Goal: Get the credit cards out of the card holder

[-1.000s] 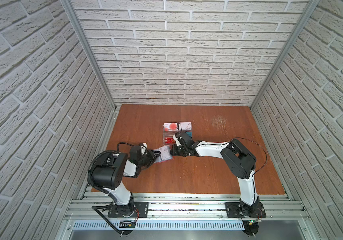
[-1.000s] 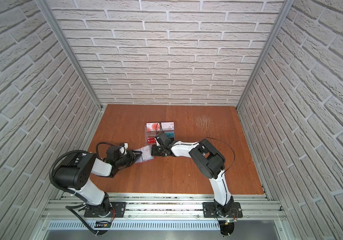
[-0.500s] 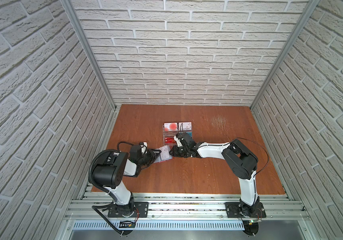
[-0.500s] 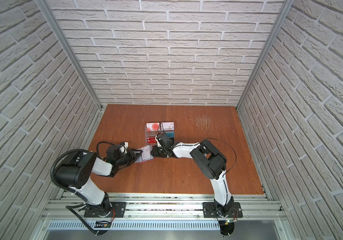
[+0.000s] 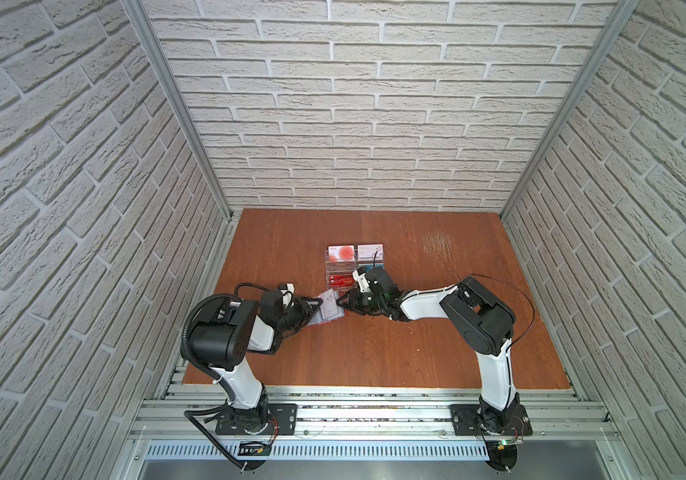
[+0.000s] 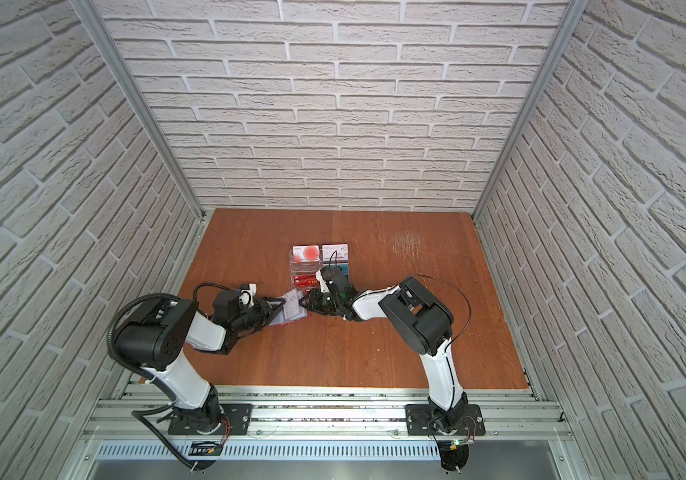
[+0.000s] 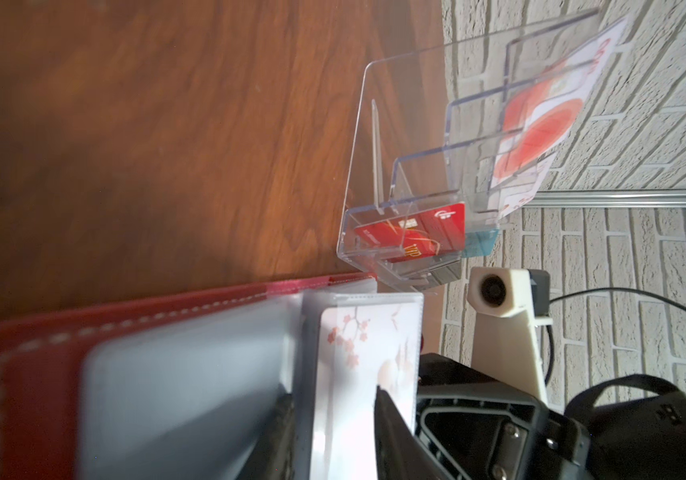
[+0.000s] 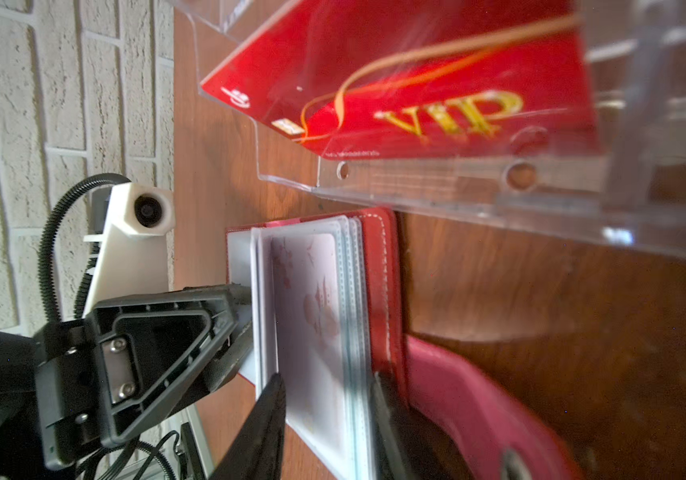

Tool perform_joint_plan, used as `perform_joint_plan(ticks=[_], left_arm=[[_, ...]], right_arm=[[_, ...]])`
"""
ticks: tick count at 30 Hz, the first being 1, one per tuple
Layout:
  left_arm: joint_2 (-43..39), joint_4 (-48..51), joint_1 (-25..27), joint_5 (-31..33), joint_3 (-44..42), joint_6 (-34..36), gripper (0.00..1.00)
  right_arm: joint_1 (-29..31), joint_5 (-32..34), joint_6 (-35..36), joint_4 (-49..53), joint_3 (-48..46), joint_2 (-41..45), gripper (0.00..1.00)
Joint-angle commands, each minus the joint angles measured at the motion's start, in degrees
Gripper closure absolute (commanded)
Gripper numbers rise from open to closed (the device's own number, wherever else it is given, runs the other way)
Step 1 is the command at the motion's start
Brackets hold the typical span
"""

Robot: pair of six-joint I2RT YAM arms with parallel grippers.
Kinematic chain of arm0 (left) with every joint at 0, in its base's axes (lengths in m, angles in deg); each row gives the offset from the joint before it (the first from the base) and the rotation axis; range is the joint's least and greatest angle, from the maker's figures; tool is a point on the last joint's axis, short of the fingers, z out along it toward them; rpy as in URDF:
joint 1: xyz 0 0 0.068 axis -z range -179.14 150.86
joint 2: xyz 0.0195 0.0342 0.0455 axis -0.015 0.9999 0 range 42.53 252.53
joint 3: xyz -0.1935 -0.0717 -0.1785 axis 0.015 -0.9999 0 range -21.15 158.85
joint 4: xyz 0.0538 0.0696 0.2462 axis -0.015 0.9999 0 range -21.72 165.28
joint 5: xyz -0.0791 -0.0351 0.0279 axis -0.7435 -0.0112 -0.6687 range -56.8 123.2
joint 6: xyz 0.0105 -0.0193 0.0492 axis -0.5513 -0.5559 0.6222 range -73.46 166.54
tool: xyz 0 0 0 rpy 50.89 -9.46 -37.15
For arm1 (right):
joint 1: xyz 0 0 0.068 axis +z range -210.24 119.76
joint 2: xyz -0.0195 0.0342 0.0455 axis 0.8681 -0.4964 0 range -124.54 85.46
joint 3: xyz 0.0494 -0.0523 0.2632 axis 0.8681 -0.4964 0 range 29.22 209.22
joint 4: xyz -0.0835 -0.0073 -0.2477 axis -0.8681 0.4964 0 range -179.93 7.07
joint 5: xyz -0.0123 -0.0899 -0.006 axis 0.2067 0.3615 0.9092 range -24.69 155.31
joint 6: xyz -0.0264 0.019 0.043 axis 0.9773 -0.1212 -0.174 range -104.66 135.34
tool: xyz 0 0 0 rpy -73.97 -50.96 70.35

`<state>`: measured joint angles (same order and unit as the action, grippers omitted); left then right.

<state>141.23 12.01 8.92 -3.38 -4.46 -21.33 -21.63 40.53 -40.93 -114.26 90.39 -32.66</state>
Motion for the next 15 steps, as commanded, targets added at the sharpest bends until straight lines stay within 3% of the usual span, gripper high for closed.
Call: perform_joint_plan(ticks=[1,15], left_arm=[[2.22,-3.23,0.11,-0.11,-0.15,-0.49,0.66],[3.07,-4.53,0.12,-0.25,-0.34,-0.85,0.66]], right_arm=[[0.17,-2.17,-3.49,-10.32,-1.09,-1.03,0.66],[-0.09,-3.97,-8.8,-21.81,-3.15,-2.97,0.6]])
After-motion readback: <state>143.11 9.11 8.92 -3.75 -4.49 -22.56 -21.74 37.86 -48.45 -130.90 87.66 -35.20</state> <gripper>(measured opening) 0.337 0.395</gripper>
